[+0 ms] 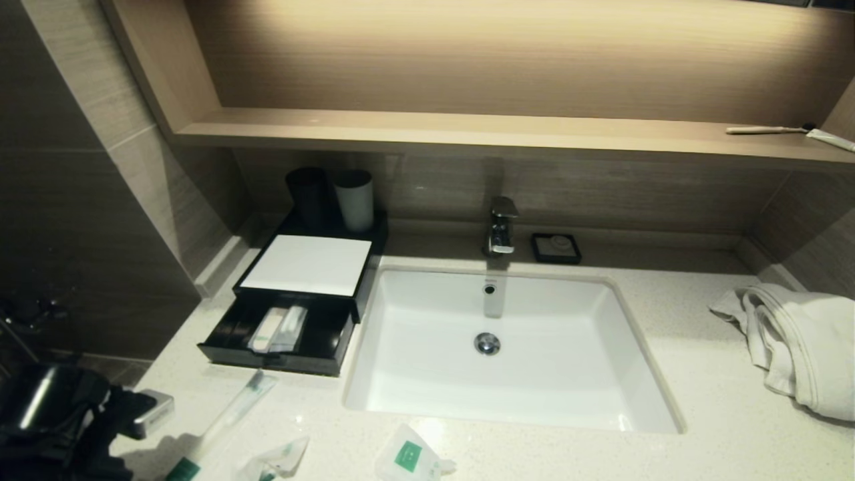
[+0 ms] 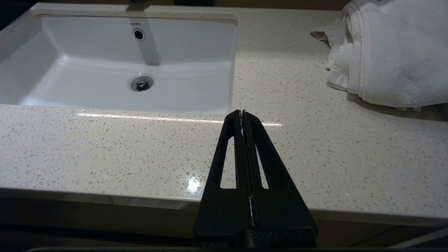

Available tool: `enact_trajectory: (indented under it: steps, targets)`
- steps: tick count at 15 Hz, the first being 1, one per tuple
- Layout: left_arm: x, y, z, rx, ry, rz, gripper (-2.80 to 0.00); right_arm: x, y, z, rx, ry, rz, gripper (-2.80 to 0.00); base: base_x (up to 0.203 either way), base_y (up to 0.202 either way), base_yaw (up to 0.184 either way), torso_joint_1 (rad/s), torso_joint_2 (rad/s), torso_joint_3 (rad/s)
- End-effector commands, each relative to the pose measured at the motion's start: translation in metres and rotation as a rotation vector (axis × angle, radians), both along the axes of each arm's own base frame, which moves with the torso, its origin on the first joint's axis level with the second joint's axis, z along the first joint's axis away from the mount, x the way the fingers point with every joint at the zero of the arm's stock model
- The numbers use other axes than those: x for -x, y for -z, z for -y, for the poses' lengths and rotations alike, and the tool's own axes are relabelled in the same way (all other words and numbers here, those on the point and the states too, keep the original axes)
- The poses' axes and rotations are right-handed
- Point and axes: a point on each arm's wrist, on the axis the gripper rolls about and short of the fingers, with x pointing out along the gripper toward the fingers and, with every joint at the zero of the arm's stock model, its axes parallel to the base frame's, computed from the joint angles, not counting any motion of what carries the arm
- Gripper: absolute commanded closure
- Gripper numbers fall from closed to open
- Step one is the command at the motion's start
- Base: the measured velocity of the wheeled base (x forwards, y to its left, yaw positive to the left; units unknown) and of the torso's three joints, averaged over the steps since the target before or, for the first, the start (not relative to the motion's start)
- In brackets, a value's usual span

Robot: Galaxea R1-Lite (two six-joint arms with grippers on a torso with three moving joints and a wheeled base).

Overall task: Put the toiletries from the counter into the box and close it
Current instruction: Pick up the bathroom toiletry

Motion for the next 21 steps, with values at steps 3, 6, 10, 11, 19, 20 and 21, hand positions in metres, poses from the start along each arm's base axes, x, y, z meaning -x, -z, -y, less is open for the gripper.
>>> enact_trajectory:
  steps: [3, 6, 10, 11, 19, 20, 21]
  targets:
    - [-0.0012, 0.0022, -0.0002, 0.0, 0.001, -0.014, -2.8, 0.0, 0.0, 0.0, 0.0, 0.0, 0.0, 0.0, 0.0, 0.0, 0.0, 0.0, 0.0, 0.0]
    - [-0.0016, 0.0032, -0.0003, -0.002, 0.0, -0.021, -2.8, 0.0, 0.0, 0.0, 0.0, 0.0, 0.0, 0.0, 0.0, 0.0, 0.0, 0.0, 0.0, 0.0]
    - [-0.0022, 0.0044, -0.0008, -0.018, -0.008, -0.03, -2.8, 0.0, 0.0, 0.0, 0.0, 0.0, 0.0, 0.0, 0.0, 0.0, 0.0, 0.0, 0.0, 0.0]
    - [-0.0022, 0.0044, -0.0008, -0.018, -0.009, -0.03, -2.8, 0.0, 0.0, 0.0, 0.0, 0.0, 0.0, 0.0, 0.0, 0.0, 0.0, 0.0, 0.0, 0.0]
    - [-0.001, 0.0049, -0.0007, -0.018, -0.007, -0.033, -2.8, 0.0, 0.0, 0.0, 0.0, 0.0, 0.0, 0.0, 0.0, 0.0, 0.0, 0.0, 0.0, 0.0]
    - [-0.0013, 0.0044, -0.0007, -0.018, -0.007, -0.03, -2.8, 0.0, 0.0, 0.0, 0.0, 0.0, 0.0, 0.0, 0.0, 0.0, 0.0, 0.0, 0.0, 0.0]
    - [-0.0013, 0.0044, -0.0007, -0.018, -0.007, -0.03, -2.8, 0.0, 0.0, 0.0, 0.0, 0.0, 0.0, 0.0, 0.0, 0.0, 0.0, 0.0, 0.0, 0.0]
